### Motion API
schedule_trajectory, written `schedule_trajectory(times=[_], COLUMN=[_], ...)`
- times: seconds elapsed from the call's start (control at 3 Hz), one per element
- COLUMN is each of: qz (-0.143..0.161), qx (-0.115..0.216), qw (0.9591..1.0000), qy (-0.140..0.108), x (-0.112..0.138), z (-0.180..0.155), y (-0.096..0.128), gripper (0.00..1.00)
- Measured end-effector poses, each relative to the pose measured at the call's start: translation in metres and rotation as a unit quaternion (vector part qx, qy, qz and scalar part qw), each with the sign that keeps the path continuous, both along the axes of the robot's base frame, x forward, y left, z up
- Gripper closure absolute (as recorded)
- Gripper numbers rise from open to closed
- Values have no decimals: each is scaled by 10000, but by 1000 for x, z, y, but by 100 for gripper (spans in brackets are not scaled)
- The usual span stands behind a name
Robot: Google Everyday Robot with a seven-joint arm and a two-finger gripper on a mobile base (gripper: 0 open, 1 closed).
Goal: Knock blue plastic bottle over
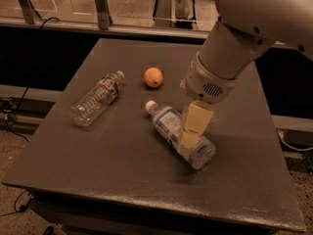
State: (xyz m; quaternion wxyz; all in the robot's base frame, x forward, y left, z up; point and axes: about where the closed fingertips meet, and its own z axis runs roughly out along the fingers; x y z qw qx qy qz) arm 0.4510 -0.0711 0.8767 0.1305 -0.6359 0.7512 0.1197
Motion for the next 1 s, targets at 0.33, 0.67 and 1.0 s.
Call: schedule_trajectory(times=[0.33,0.67,1.0], qz=[-128,-375,-384], qx=[-135,-220,-221], qw=[9997,9985,9985], qy=[-134,-326,-330], x=[3,3,3], z=[9,21,21], y=[-26,-67,-68], gripper=[0,0,0])
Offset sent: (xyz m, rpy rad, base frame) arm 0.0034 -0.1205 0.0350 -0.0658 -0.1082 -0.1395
